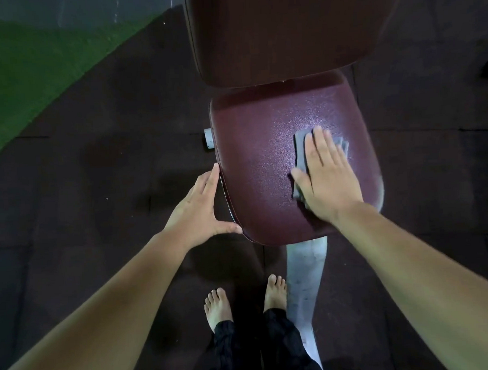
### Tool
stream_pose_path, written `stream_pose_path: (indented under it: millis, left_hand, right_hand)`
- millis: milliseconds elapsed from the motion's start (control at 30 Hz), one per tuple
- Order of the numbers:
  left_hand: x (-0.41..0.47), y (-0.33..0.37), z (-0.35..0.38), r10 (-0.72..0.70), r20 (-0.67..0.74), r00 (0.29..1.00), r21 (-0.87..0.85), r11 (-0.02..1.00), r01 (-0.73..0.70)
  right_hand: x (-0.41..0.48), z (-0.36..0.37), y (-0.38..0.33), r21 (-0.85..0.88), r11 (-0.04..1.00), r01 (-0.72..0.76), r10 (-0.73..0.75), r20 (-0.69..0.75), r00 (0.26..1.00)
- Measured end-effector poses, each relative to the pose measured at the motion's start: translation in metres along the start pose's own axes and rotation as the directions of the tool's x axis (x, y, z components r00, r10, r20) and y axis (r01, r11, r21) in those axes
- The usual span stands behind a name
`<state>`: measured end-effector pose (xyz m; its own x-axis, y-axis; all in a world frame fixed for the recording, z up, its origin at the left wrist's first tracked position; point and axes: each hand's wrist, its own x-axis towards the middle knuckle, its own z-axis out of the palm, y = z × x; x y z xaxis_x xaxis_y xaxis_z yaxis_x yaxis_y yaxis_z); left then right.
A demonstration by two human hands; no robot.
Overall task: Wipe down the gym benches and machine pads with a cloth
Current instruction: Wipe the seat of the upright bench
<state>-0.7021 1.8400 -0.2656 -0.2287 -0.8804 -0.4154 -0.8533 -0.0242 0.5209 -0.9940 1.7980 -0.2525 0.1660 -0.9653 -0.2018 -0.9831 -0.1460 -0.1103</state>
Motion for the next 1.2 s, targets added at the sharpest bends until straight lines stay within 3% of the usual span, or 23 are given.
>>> stream_pose_path:
  millis: [133, 267, 400, 533, 767, 933, 1100, 1200]
  left_hand:
    - [-0.001, 0.001, -0.001, -0.017, 0.007, 1.0, 0.017, 1.0, 0.017]
    - [-0.001, 0.006, -0.006, -0.032, 0.02, 0.999, 0.04, 0.999, 0.031]
    - [-0.006, 0.013, -0.01, -0.05, 0.035, 0.998, 0.048, 0.998, 0.048]
    - [-0.012, 0.02, -0.015, -0.052, 0.037, 0.998, 0.058, 0.997, 0.05]
    - [-0.026, 0.042, -0.018, -0.153, -0.2, 0.968, 0.016, 0.987, 0.159]
    - [-0.025, 0.081, -0.015, -0.082, -0.274, 0.958, 0.026, 0.995, 0.092]
    - [-0.028, 0.116, -0.011, -0.078, -0.143, 0.987, 0.004, 0.997, 0.08]
    - [-0.031, 0.135, -0.016, -0.183, 0.011, 0.983, -0.123, 0.975, 0.183]
  right_hand:
    - [0.004, 0.001, -0.029, 0.022, 0.995, -0.098, 0.098, -0.015, 0.995]
    - [-0.057, 0.015, -0.061, 0.091, 0.996, 0.011, -0.011, 0.007, 1.0]
    - [-0.053, -0.004, -0.054, 0.263, 0.965, 0.001, -0.006, 0.019, 1.0]
    - [-0.033, -0.033, -0.039, 0.204, 0.979, 0.006, -0.019, 0.062, 0.998]
    - [-0.007, -0.052, -0.039, 0.216, 0.974, -0.06, 0.019, 0.187, 0.982]
    - [-0.003, -0.061, -0.042, 0.221, 0.974, -0.047, -0.01, 0.252, 0.968]
    - [-0.015, -0.088, -0.042, 0.29, 0.957, 0.01, -0.076, 0.219, 0.973]
    - [-0.024, -0.112, -0.043, 0.344, 0.938, 0.048, -0.124, 0.204, 0.971]
